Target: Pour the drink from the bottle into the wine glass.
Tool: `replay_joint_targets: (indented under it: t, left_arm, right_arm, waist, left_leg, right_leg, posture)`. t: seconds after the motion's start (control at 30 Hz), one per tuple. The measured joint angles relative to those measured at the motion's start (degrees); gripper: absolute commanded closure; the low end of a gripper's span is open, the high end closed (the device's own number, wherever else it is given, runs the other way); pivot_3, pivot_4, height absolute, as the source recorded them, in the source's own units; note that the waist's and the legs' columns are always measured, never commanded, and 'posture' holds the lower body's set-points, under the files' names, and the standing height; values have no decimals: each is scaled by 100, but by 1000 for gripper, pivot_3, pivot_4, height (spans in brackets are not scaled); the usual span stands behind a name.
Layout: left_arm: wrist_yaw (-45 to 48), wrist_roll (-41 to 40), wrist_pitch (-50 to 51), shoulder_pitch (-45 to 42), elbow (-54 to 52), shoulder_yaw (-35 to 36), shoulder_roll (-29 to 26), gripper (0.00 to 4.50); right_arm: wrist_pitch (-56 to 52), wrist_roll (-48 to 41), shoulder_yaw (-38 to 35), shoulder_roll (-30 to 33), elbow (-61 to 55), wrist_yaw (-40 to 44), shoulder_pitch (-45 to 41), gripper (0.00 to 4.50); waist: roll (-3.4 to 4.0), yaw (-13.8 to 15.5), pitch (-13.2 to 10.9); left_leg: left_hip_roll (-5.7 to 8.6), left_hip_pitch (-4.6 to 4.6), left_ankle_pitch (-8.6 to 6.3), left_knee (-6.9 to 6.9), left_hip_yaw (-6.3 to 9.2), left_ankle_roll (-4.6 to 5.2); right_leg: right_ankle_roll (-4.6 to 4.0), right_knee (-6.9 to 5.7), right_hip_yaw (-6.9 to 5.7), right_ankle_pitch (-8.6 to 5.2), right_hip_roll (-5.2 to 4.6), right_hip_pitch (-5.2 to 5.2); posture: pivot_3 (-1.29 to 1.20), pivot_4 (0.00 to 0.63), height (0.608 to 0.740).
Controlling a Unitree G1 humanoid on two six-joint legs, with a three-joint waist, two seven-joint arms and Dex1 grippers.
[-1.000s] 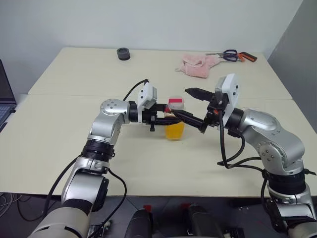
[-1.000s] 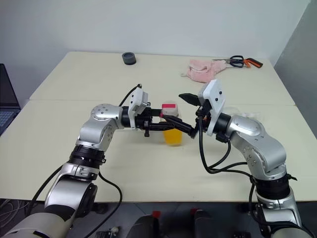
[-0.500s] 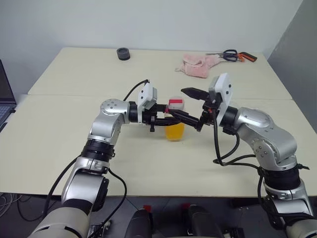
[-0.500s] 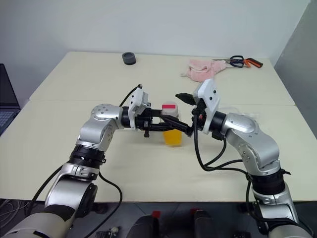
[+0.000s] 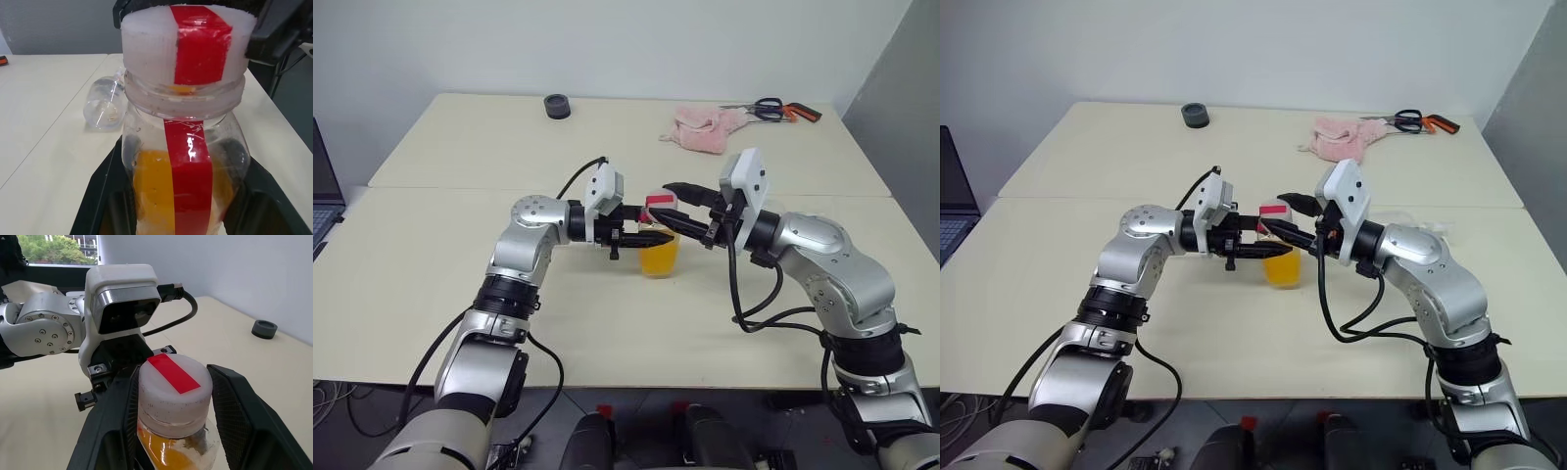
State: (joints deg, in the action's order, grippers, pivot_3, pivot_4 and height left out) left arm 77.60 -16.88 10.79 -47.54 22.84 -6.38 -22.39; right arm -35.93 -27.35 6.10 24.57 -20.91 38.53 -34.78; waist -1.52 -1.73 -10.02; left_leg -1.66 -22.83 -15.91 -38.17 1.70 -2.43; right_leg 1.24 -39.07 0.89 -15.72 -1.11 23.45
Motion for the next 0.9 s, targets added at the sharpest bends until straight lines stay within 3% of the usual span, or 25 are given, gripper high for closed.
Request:
replay_joint_targets:
  t: [0.3,0.57,0.73,0.9]
  left_arm:
    - [-5,-19,1,9,-20,-21,3,2811]
    - [-58,-20,7,26,-44,-22,0,2811]
    - [-70,-30,12,108,-78,-12,-76,2811]
    - [-83,-39,19,139,-84,-10,-102,2811]
  right_arm:
    - [-623,-983,-554,-486,-131,-323,217,2757]
    - [-239,-576,-661,-246,-399,-668,333,2759]
    - [-222,-537,-1598,484,-561,-789,1415,2759]
    - [226,39,-1717,643,-46,-848,2705,2759]
  waist:
    - [0,0,0]
    - [0,3,0]
    - [-1,62,0]
    - [-1,22,0]
  left_leg:
    - [0,0,0,1,1,0]
    - [1,-2,0,1,0,0]
    - [3,-4,-1,2,0,1]
    - [2,3,0,3,-6,1]
  right_leg:
    - [0,-1,0,0,0,0]
    - [0,0,0,0,-1,0]
    - [0,9,-2,0,-4,-4]
    - [1,1,5,0,-1,-3]
  posture:
    - [0,150,740]
    - [0,150,740]
    - [0,150,740]
    - [0,150,740]
